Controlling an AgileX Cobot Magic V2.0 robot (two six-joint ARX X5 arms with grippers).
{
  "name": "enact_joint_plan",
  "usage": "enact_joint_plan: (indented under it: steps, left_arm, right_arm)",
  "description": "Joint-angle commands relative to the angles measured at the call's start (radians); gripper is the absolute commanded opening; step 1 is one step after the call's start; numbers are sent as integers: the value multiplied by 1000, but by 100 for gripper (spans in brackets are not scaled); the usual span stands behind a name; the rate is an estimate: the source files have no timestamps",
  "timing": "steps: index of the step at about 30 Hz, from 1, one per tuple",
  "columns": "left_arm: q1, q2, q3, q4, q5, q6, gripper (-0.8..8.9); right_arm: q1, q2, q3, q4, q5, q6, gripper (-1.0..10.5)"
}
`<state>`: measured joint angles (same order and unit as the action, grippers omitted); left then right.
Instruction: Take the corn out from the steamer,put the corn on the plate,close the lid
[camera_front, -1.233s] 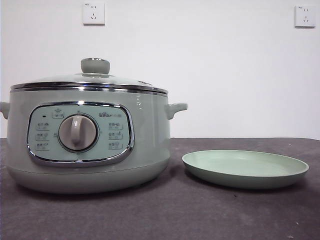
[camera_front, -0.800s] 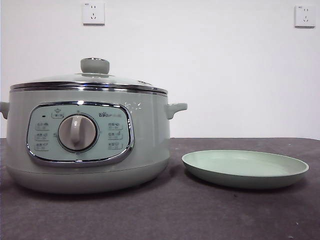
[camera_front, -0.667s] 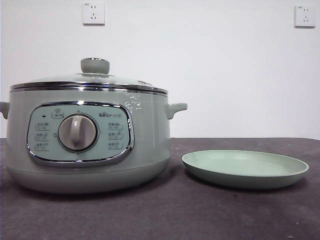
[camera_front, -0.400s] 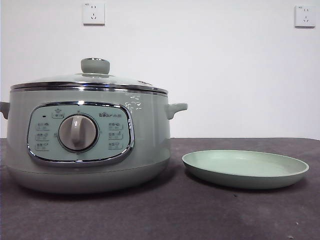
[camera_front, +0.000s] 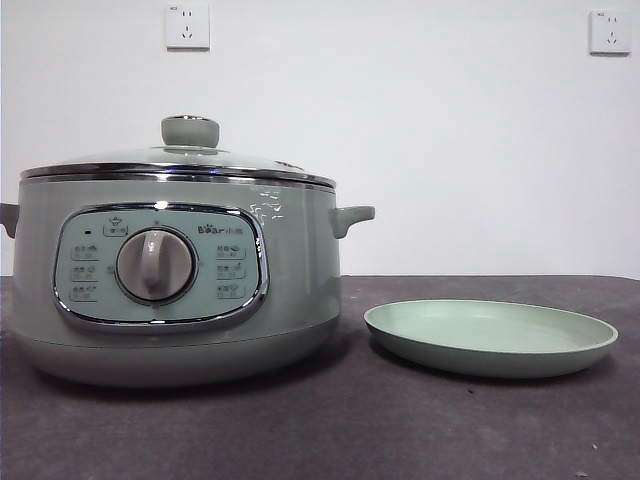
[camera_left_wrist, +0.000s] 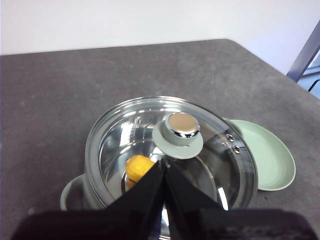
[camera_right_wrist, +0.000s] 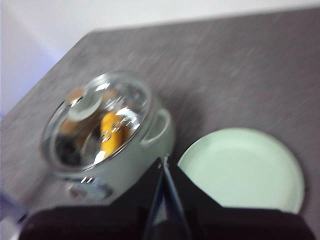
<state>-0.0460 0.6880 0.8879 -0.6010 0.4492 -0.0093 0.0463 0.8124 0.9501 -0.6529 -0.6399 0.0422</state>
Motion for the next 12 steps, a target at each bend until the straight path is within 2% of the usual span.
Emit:
enact_joint_plan:
  steps: [1, 3, 4, 7, 12]
  left_arm:
    - [0, 44, 30, -3, 9, 22, 131]
    - [-1, 75, 48, 1, 29, 21, 346]
    - [-2, 87, 54, 2, 32, 19, 404]
    - [-18, 132, 77, 1, 43, 10, 419]
    - [-82, 241, 123, 20, 55, 10, 418]
  right_arm:
    - [3, 42, 5, -8, -54, -51, 67]
    - [4, 75, 5, -7, -69, -59, 203]
    - [8, 87, 5, -7, -67, -58, 266]
    - [16, 121, 5, -7, -65, -56, 447]
    - [27, 146, 5, -4, -64, -51, 473]
